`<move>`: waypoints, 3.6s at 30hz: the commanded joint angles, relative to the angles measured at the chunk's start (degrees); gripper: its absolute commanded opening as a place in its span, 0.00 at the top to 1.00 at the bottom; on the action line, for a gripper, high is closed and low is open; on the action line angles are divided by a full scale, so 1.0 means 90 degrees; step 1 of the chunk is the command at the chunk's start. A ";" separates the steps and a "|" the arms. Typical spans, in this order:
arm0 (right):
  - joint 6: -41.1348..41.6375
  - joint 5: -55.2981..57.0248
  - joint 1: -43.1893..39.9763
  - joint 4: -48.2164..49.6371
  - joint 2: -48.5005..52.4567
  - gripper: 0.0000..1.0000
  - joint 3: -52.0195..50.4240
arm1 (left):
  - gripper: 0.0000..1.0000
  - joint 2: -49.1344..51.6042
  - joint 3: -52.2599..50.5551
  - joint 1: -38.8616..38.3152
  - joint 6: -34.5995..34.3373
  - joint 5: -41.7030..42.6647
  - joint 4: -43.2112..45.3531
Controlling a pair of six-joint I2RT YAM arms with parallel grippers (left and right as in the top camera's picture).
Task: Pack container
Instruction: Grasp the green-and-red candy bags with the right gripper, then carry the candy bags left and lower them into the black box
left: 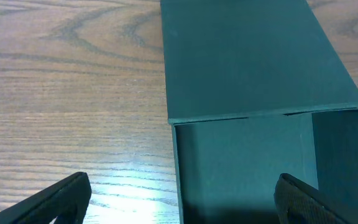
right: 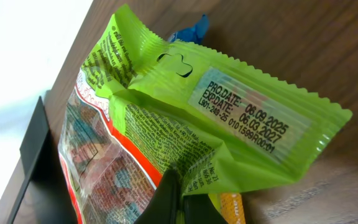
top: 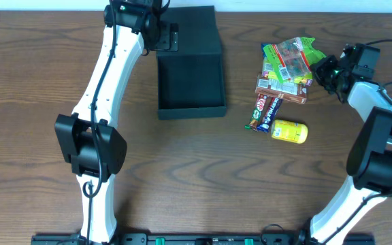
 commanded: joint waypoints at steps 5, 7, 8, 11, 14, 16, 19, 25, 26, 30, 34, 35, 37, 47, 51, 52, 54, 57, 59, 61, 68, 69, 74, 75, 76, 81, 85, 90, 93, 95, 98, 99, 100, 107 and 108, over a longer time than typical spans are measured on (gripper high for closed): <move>-0.1001 -0.1117 -0.0056 -0.0364 -0.0323 0.99 0.0636 | 0.05 0.0015 0.0070 0.0017 0.0000 -0.0049 -0.0078; -0.1316 -0.1200 -0.0044 -0.0595 -0.0585 0.98 0.0801 | 0.05 0.0015 0.0070 0.0017 -0.0002 -0.0049 -0.0073; -0.1479 -0.1200 -0.0027 -0.0743 -0.0755 0.98 0.0884 | 0.05 0.0015 0.0070 0.0017 -0.0002 -0.0049 -0.0073; -0.1987 -0.1280 0.0056 -0.1027 -0.1236 0.98 0.1035 | 0.04 0.0012 0.0070 0.0022 -0.0002 -0.0092 -0.0073; -0.2467 -0.1494 0.0160 -0.1224 -0.1739 0.98 0.1103 | 0.04 0.0015 0.0070 0.0027 -0.0002 -0.0330 -0.0078; -0.2616 -0.1617 0.0236 -0.1350 -0.2030 0.98 0.1124 | 0.04 0.0015 0.0070 0.0049 0.0000 -0.0423 -0.0075; -0.2849 -0.2006 0.0386 -0.1489 -0.2365 0.99 0.1127 | 0.05 0.0012 0.0070 0.0138 -0.0002 -0.0423 -0.0087; -0.2917 -0.3104 0.0952 -0.1506 -0.2472 0.98 0.1124 | 0.04 0.0012 0.0073 0.0532 -0.0002 -0.0376 -0.0255; -0.2917 -0.3169 0.1083 -0.1503 -0.2472 0.99 0.1124 | 0.05 0.0012 0.0073 0.0607 -0.0002 -0.0330 -0.0289; -0.2936 -0.3225 0.1758 -0.1496 -0.2472 0.99 0.1124 | 0.04 0.0012 0.0073 0.0937 0.0000 -0.0270 -0.0410; -0.3087 -0.3218 0.2375 -0.1438 -0.2460 0.99 0.1124 | 0.05 0.0012 0.0073 0.1214 0.0061 0.0044 -0.0425; -0.3106 -0.3218 0.2499 -0.1396 -0.2446 0.99 0.1124 | 0.05 0.0012 0.0073 0.1275 0.0075 0.0163 -0.0423; -0.3099 -0.3220 0.2715 -0.1246 -0.2385 0.99 0.1124 | 0.04 0.0012 0.0073 0.1389 0.0073 0.0345 -0.0420; -0.1712 -0.3563 0.3653 0.0306 -0.1294 0.99 0.1127 | 0.05 0.0012 0.0070 0.1511 0.0277 0.0379 -0.0398; -0.1049 -0.3609 0.3840 0.0979 -0.0780 0.99 0.1127 | 0.04 0.0012 0.0073 0.1513 0.0287 0.0379 -0.0406; -0.0860 -0.3694 0.3859 0.1158 -0.0656 0.99 0.1127 | 0.05 0.0012 0.0073 0.1511 0.0287 0.0379 -0.0408; -0.0595 -0.3825 0.3893 0.1382 -0.0461 0.99 0.1127 | 0.05 0.0012 0.0073 0.1511 0.0289 0.0379 -0.0408; -0.0401 -0.3835 0.3968 0.1433 -0.0199 0.99 0.1127 | 0.05 0.0012 0.0070 0.1511 0.0345 0.0379 -0.0406; -0.0338 -0.3827 0.4014 0.1433 -0.0080 0.98 0.1127 | 0.05 0.0012 0.0070 0.1511 0.0384 0.0379 -0.0408; -0.0206 -0.3767 0.4061 0.1438 0.0002 0.98 0.1127 | 0.04 0.0012 0.0070 0.1511 0.0384 0.0379 -0.0406; 0.0631 -0.3638 0.4218 0.2137 0.0029 0.99 0.1127 | 0.05 0.0012 0.0070 0.1511 0.0381 0.0381 -0.0406; 0.0636 -0.3534 0.4228 0.2028 0.0041 0.98 0.1124 | 0.05 0.0012 0.0070 0.1511 0.0381 0.0381 -0.0406; 0.0641 -0.2965 0.4167 0.0906 0.0328 0.96 0.1124 | 0.04 0.0012 0.0070 0.1511 0.0381 0.0381 -0.0413; 0.0641 -0.2890 0.4124 0.0721 0.0372 0.83 0.1124 | 0.05 0.0012 0.0070 0.1511 0.0381 0.0381 -0.0418; 0.0636 -0.2742 0.4078 0.0498 0.0384 0.46 0.1124 | 0.05 0.0012 0.0070 0.1511 0.0381 0.0381 -0.0427; 0.0588 -0.2188 0.3767 0.0112 0.0384 0.01 0.1144 | 0.04 0.0012 0.0070 0.1511 0.0379 0.0384 -0.0469; 0.0437 -0.2188 0.3614 0.0063 0.0384 0.01 0.1299 | 0.04 0.0012 0.0070 0.1511 0.0379 0.0384 -0.0491; -0.0491 -0.1863 0.3587 -0.0848 0.0381 0.01 0.1994 | 0.05 0.0012 0.0070 0.1511 0.0379 0.0384 -0.0578; -0.1464 -0.1110 0.3621 -0.2033 0.0381 0.01 0.2739 | 0.05 0.0012 0.0070 0.1511 0.0376 0.0483 -0.0687; -0.2183 -0.0393 0.3716 -0.2917 0.0381 0.01 0.3298 | 0.05 0.0015 0.0024 0.1511 0.0376 0.0748 -0.0775; -0.3053 0.0423 0.3900 -0.3840 0.0381 0.01 0.3847 | 0.03 0.0015 -0.0214 0.1511 0.0376 0.1064 -0.0782; -0.3245 0.0653 0.3978 -0.4027 0.0381 0.03 0.3927 | 0.03 0.0015 -0.0342 0.1511 0.0376 0.1124 -0.0750; -0.3342 0.0806 0.4048 -0.4114 0.0381 0.08 0.3944 | 0.03 0.0015 -0.0522 0.1511 0.0376 0.1192 -0.0707; -0.3526 0.1712 0.4481 -0.4347 0.0391 0.91 0.3857 | 0.47 0.0015 -0.2093 0.1503 0.0097 0.2504 0.0017; -0.3616 0.1931 0.4529 -0.4367 0.0393 0.91 0.3852 | 0.57 0.0015 -0.2268 0.1498 0.0053 0.2691 0.0151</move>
